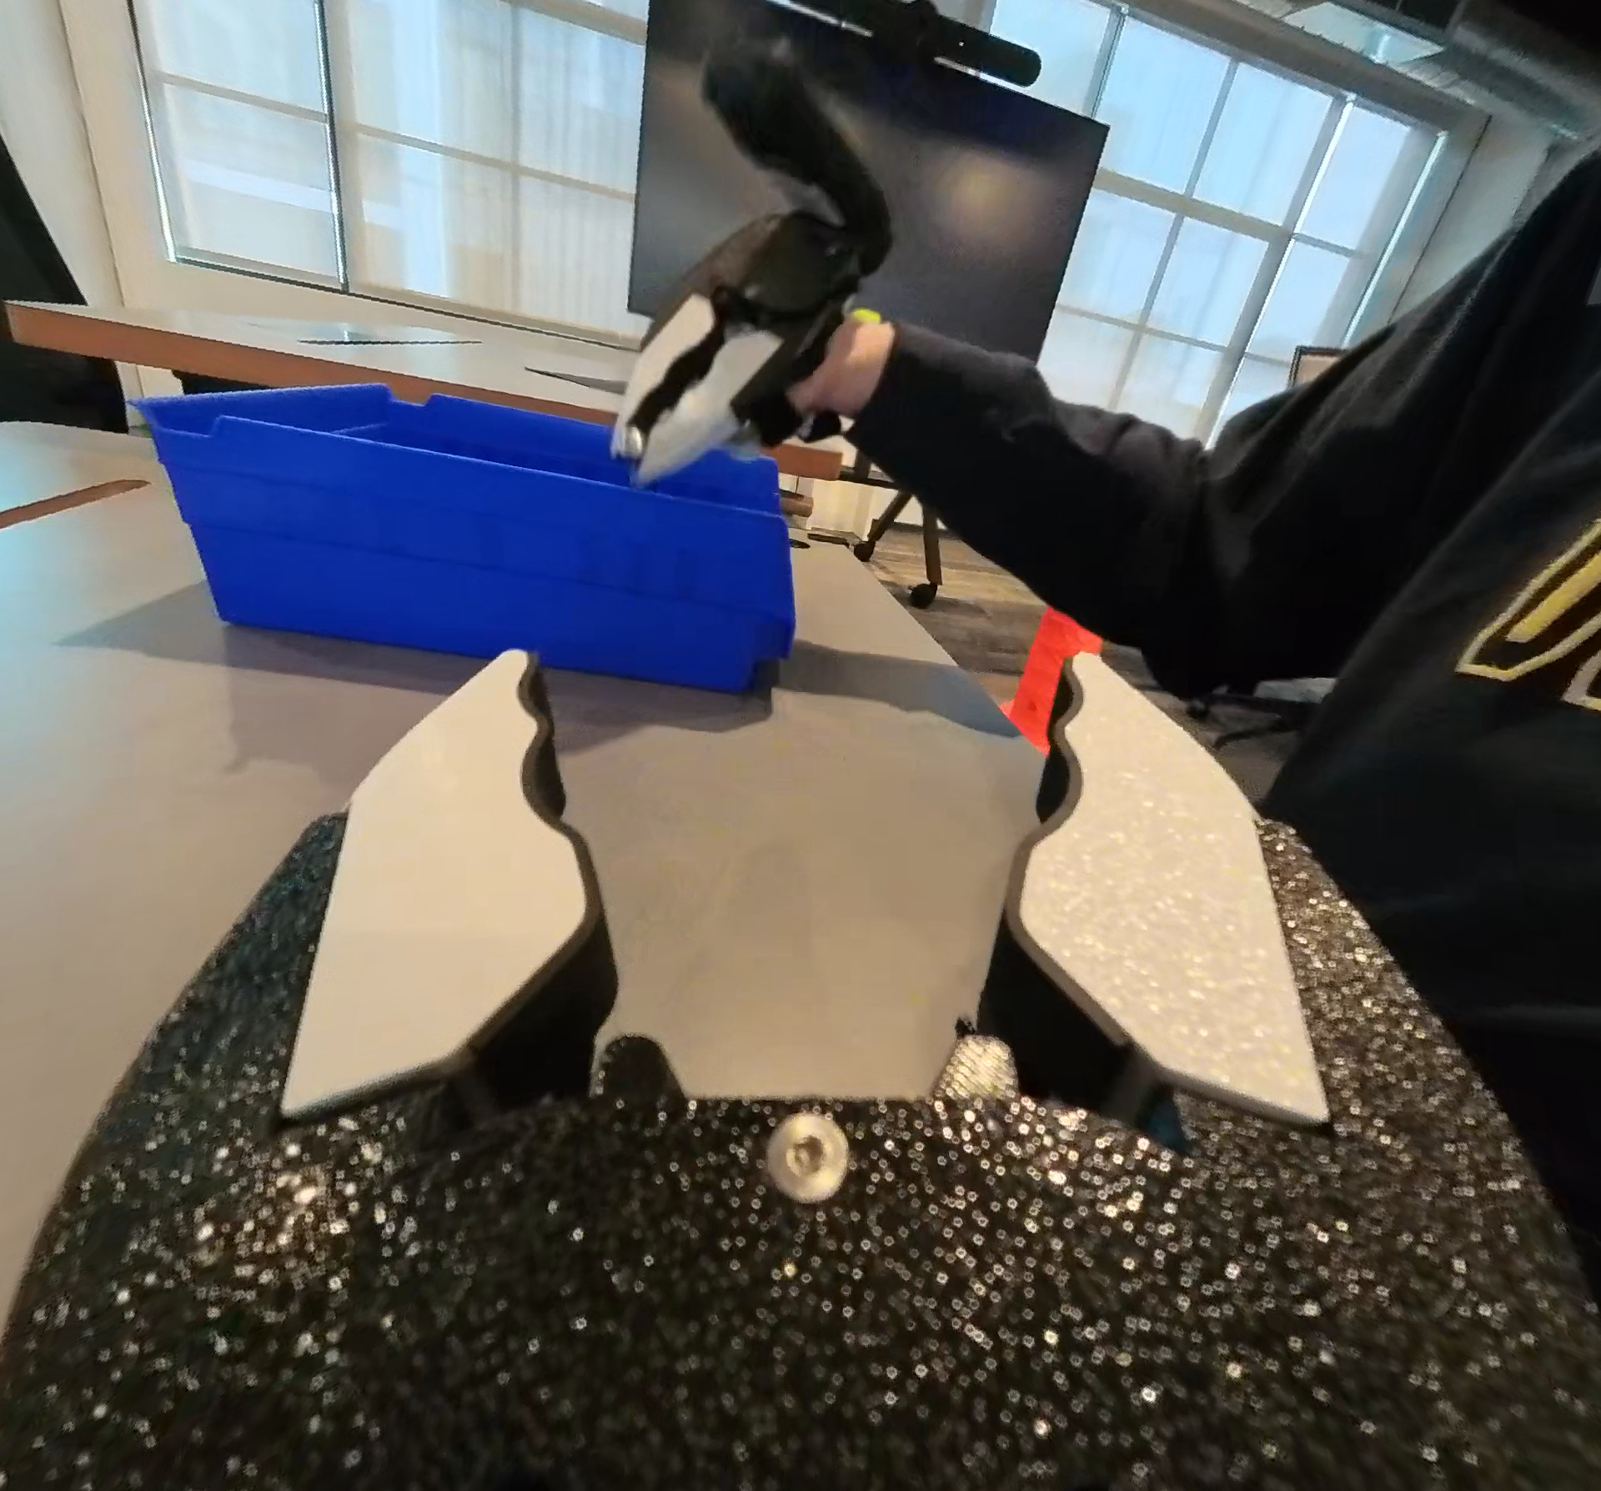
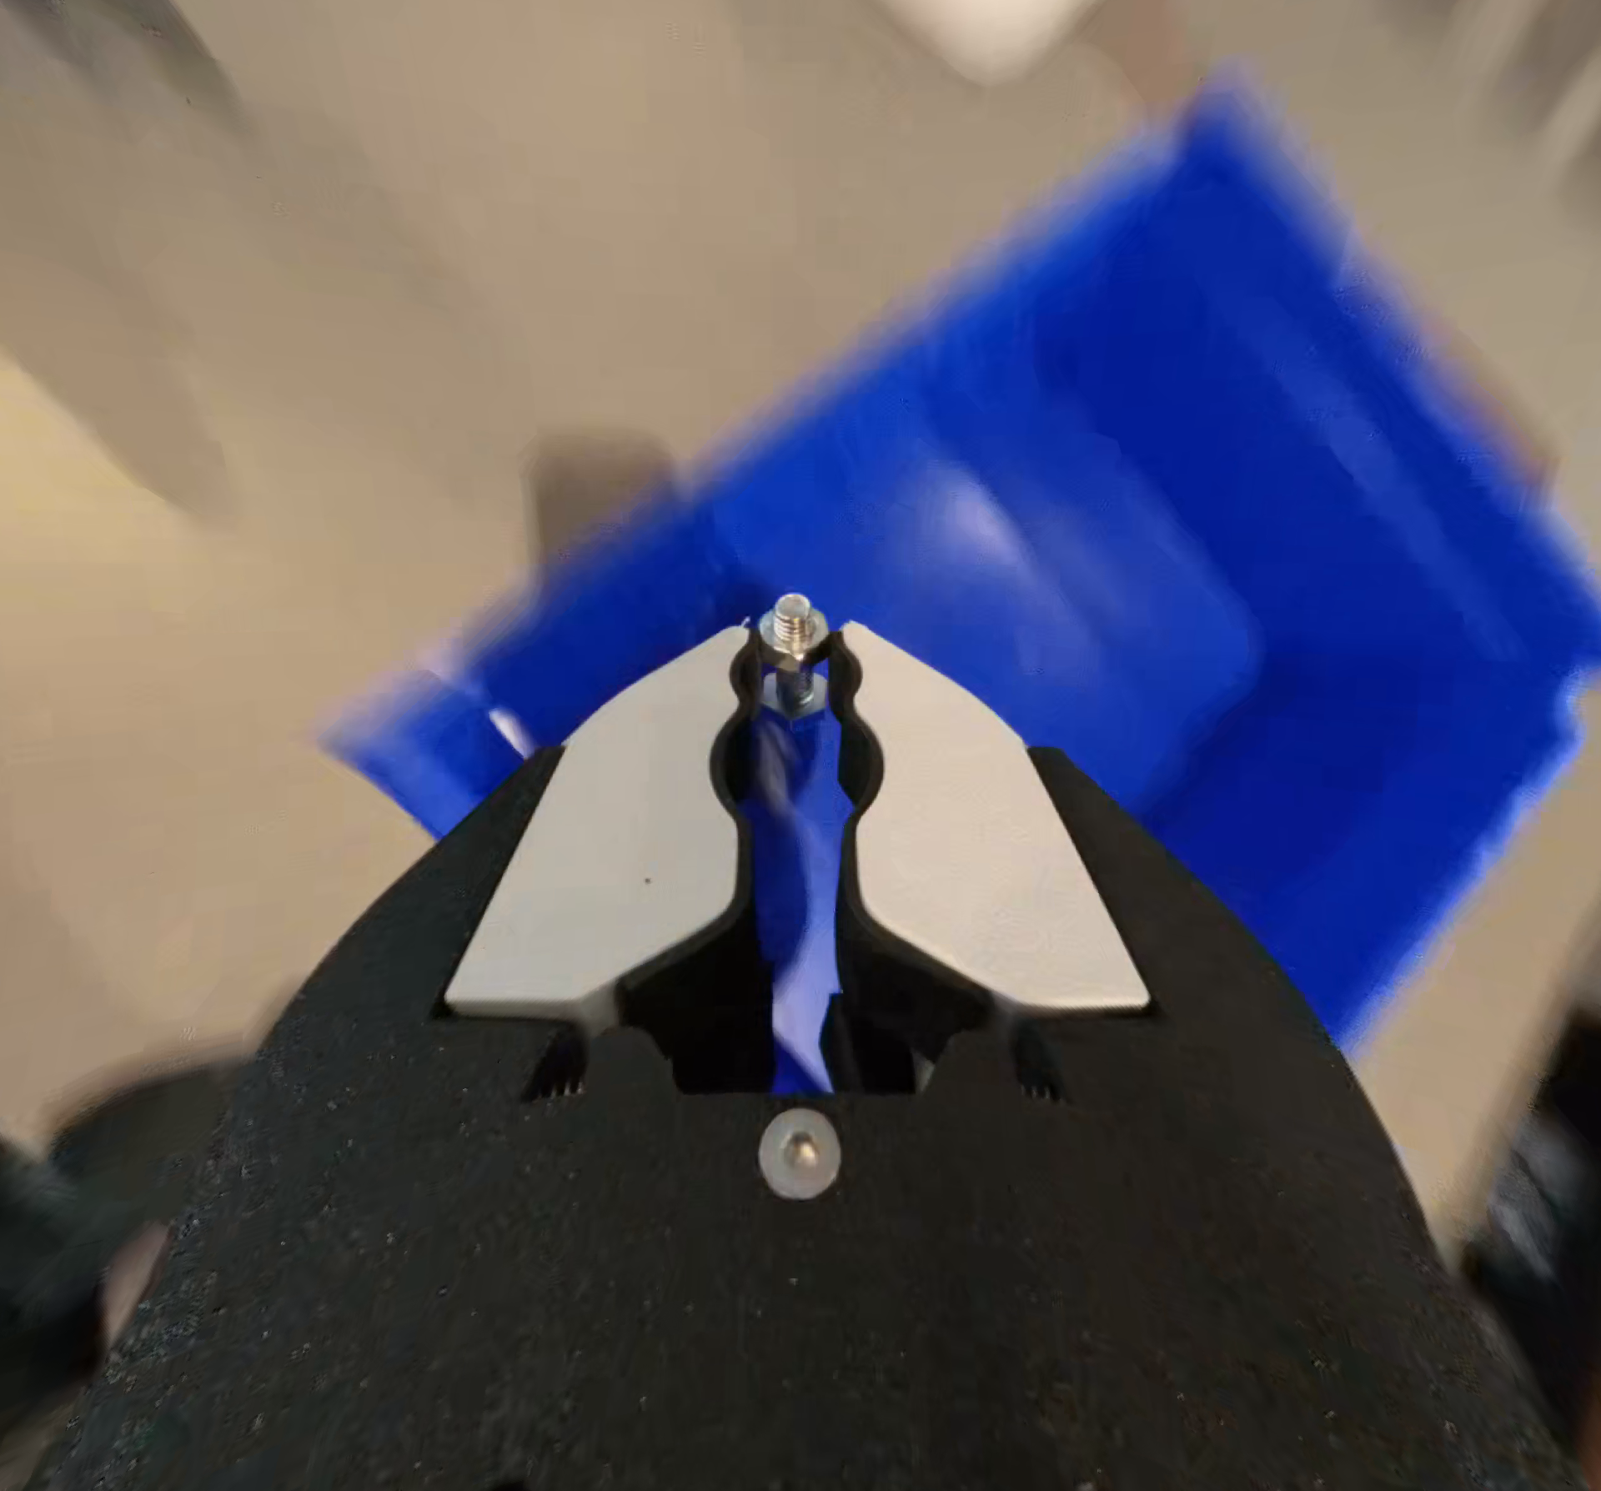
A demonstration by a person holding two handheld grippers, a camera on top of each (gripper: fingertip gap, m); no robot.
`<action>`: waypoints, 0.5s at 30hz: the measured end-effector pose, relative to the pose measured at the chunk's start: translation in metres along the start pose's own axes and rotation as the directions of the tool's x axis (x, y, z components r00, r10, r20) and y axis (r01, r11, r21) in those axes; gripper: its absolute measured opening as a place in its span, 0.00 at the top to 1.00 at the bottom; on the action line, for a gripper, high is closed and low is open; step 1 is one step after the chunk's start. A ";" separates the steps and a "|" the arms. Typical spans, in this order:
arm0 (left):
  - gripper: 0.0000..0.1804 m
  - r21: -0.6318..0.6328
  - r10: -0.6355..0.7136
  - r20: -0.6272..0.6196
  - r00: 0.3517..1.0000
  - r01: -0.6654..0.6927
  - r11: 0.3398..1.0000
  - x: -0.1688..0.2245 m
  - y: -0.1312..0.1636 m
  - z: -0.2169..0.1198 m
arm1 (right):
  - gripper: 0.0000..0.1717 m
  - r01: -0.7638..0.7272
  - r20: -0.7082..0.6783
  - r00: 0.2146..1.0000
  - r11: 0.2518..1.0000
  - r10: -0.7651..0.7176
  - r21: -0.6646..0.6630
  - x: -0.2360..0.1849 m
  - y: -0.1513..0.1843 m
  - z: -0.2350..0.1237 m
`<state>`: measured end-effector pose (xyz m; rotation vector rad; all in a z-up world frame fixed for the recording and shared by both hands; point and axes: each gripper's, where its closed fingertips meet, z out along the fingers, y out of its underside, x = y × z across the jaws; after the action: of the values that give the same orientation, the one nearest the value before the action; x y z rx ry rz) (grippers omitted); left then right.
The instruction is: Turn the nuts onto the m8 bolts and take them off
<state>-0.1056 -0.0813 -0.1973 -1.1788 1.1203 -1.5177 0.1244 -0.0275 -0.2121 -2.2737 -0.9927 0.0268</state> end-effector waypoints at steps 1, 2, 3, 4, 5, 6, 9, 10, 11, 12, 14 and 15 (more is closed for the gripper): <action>0.40 0.001 -0.001 0.004 1.000 0.001 1.000 -0.001 0.000 0.000 | 0.92 0.020 -0.022 0.999 0.991 -0.023 -0.135 0.012 0.025 0.007; 0.40 0.002 -0.001 0.008 1.000 0.001 1.000 -0.001 0.000 0.000 | 0.92 0.043 -0.033 0.998 0.966 -0.053 -0.256 0.022 0.047 0.013; 0.40 0.001 -0.001 0.007 1.000 0.001 1.000 -0.001 0.000 0.000 | 0.92 0.068 -0.029 0.996 0.936 -0.084 -0.347 0.028 0.064 0.019; 0.40 -0.002 -0.002 0.008 1.000 0.002 1.000 -0.001 0.000 0.000 | 0.92 0.094 -0.011 0.994 0.906 -0.108 -0.413 0.032 0.078 0.024; 0.41 -0.004 -0.001 0.007 1.000 0.001 1.000 -0.001 0.001 0.000 | 0.92 0.119 0.014 0.992 0.880 -0.127 -0.459 0.033 0.088 0.029; 0.42 -0.005 0.001 0.006 1.000 -0.001 1.000 -0.001 0.001 0.000 | 0.92 0.138 0.034 0.990 0.860 -0.139 -0.492 0.033 0.095 0.034; 0.52 0.007 0.019 -0.030 0.999 -0.019 1.000 0.005 0.000 -0.001 | 0.92 0.146 0.083 0.989 0.828 -0.120 -0.542 0.029 0.107 0.043; 0.53 0.008 0.023 -0.037 0.999 -0.022 1.000 0.007 -0.001 -0.001 | 0.92 0.136 0.097 0.990 0.824 -0.098 -0.550 0.027 0.109 0.045; 0.54 0.008 0.024 -0.041 0.999 -0.024 1.000 0.007 -0.001 -0.001 | 0.92 0.115 0.100 0.992 0.822 -0.071 -0.558 0.024 0.110 0.046; 0.54 0.008 0.023 -0.045 0.999 -0.022 1.000 0.008 -0.001 -0.001 | 0.92 0.091 0.093 0.995 0.823 -0.046 -0.561 0.024 0.111 0.047; 0.54 0.010 0.017 -0.046 0.999 -0.017 1.000 0.007 -0.001 -0.001 | 0.92 0.059 0.094 0.995 0.836 -0.009 -0.546 0.021 0.108 0.047; 0.54 0.013 0.015 -0.046 0.999 -0.014 1.000 0.007 -0.001 -0.002 | 0.89 0.050 0.099 0.995 0.843 0.004 -0.536 0.019 0.107 0.047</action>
<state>-0.1085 -0.0876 -0.1950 -1.1298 1.1459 -1.5463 0.1949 -0.0427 -0.3061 -2.7922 -1.1923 -0.1773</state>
